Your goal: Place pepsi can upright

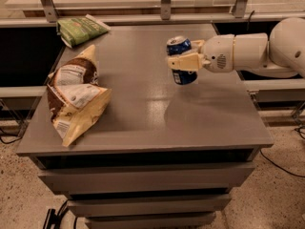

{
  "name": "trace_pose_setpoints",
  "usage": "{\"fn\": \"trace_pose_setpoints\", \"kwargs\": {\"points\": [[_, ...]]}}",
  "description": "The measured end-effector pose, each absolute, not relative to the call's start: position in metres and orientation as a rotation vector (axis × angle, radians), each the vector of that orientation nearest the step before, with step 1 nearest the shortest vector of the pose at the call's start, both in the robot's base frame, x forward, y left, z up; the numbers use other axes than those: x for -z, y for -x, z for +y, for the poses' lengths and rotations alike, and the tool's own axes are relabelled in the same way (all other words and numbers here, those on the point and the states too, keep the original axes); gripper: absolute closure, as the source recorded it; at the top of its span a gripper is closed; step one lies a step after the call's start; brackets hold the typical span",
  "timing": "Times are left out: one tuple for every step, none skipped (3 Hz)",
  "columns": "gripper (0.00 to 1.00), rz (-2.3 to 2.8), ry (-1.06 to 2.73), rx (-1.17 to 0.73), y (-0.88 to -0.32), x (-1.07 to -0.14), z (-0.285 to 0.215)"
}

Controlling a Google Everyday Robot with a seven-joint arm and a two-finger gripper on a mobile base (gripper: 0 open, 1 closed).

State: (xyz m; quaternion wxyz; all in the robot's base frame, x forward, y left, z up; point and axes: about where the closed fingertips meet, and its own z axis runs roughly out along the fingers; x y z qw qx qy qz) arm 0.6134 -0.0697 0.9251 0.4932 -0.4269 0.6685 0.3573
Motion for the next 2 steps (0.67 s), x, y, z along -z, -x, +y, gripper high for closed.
{"fn": "trace_pose_setpoints", "kwargs": {"points": [[1.0, 1.513, 1.027, -0.931, -0.6096, -0.924, -0.0654], [0.83, 1.443, 1.031, -0.974, -0.6044, -0.9228, -0.0631]]}}
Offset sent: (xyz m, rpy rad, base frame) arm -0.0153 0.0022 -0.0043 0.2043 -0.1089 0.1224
